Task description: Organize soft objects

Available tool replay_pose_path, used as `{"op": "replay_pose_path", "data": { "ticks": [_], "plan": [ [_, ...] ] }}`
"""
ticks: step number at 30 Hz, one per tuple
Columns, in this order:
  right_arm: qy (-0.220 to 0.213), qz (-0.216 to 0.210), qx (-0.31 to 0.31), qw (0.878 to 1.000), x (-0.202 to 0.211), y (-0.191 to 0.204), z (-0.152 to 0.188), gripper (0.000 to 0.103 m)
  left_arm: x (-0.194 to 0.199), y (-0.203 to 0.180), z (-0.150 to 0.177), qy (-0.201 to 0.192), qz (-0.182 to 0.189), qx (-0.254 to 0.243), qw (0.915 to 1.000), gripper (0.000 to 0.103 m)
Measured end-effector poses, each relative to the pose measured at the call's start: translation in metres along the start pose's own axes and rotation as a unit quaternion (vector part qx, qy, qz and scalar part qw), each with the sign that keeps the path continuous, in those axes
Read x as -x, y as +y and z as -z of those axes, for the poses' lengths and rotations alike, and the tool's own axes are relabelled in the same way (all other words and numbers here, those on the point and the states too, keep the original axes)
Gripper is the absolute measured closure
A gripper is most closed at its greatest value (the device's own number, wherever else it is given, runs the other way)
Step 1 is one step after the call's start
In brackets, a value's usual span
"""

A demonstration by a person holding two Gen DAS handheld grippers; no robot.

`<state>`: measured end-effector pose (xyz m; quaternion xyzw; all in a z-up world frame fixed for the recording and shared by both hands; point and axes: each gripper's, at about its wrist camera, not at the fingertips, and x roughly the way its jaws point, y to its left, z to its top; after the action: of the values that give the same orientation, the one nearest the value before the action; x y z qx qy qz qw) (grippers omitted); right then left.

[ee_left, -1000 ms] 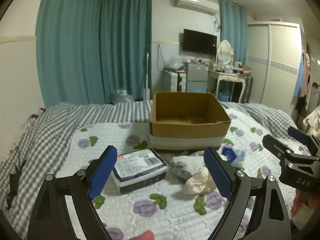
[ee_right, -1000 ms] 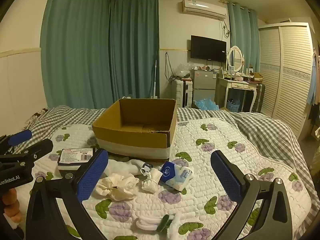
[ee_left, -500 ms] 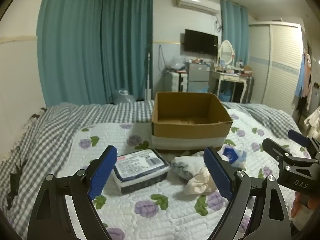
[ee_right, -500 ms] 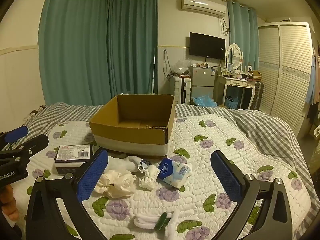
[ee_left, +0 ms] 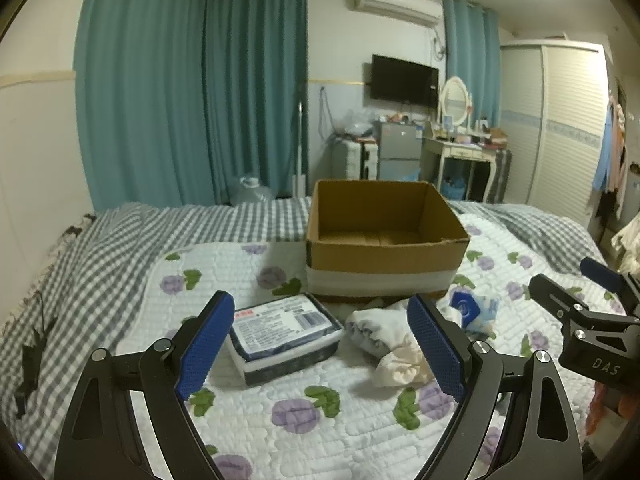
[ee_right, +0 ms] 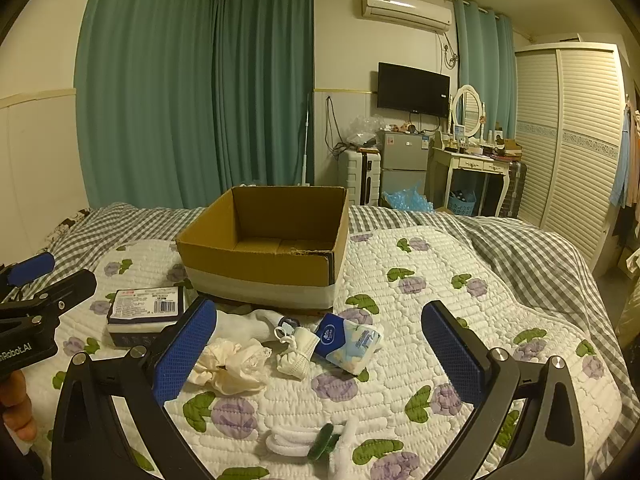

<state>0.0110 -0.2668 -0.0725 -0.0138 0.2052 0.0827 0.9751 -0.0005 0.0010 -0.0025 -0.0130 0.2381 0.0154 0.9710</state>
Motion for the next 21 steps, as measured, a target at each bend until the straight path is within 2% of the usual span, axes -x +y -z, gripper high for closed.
{"op": "replay_pose_path", "data": {
  "ticks": [21],
  "plan": [
    [0.003, 0.001, 0.0, 1.0, -0.0005, 0.001, 0.0021, 0.0, -0.0015, -0.0009, 0.0027, 0.003, -0.002, -0.001, 1.0, 0.013]
  ]
}}
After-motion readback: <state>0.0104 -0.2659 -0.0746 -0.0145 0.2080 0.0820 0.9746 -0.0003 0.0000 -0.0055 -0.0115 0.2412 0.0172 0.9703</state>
